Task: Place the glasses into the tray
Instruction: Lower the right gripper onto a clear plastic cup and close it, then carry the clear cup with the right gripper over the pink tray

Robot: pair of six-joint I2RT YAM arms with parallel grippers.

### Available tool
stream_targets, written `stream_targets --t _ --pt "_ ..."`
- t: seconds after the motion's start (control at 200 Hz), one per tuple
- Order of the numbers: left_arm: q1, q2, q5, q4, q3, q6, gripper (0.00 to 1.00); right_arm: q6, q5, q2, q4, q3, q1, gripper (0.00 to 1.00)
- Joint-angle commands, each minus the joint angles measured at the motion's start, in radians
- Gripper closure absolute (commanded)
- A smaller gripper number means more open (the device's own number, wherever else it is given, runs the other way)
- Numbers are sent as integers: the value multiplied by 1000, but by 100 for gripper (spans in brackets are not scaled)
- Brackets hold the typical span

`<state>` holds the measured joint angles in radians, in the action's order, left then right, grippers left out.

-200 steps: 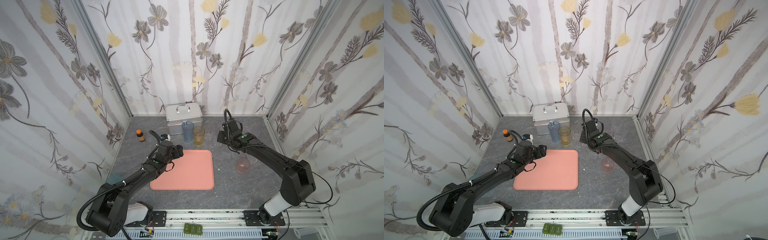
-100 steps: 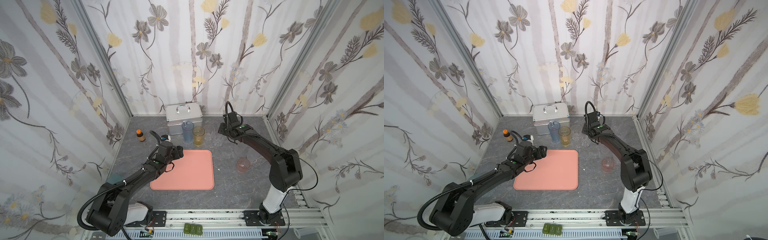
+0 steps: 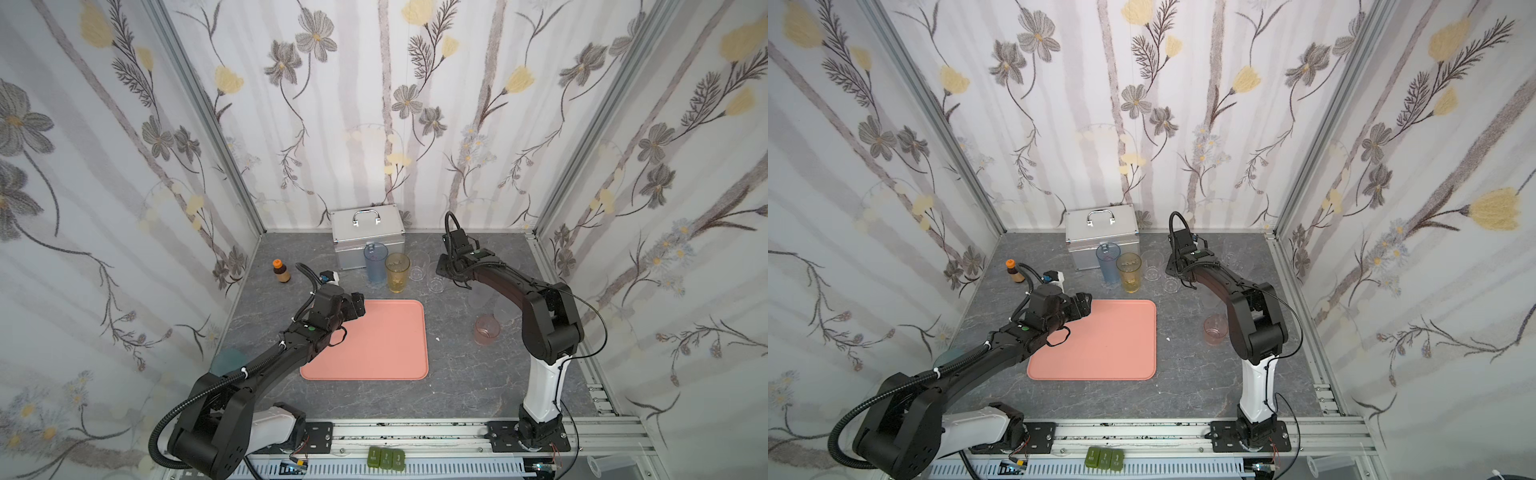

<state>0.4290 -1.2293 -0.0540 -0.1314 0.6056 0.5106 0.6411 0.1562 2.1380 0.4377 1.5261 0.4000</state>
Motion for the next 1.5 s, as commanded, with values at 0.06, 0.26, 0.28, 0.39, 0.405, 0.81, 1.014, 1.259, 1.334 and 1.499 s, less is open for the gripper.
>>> stream_targets --t 0.06,0.26,0.28,0.39,0.405,0.81,1.014,1.259,1.334,1.499 --pt "-1 -1 -14 -13 3 21 17 -23 33 27 -14 4 -5 65" --pt "-1 11 -15 -13 -2 23 17 -43 59 -8 -19 -30 -1 85" --pt "-1 14 -16 -13 -1 23 17 -45 63 -17 -19 -36 0 86" --pt "-1 25 -13 -11 2 26 17 -63 82 -66 -13 -67 7 91" --pt "-1 26 -13 -11 2 26 17 -65 84 -72 -13 -73 8 92" --pt "-18 74 -70 19 3 11 16 -85 137 -379 118 -283 135 99" --pt "-43 76 -85 37 2 24 16 -46 117 -476 201 -312 281 100" --pt "-89 114 -145 131 14 72 16 -78 21 -328 290 -89 464 100" --pt "-120 137 -146 173 25 69 15 -98 27 -212 314 36 511 99" --pt "-159 197 -168 260 54 54 13 -106 -23 31 328 294 568 97"
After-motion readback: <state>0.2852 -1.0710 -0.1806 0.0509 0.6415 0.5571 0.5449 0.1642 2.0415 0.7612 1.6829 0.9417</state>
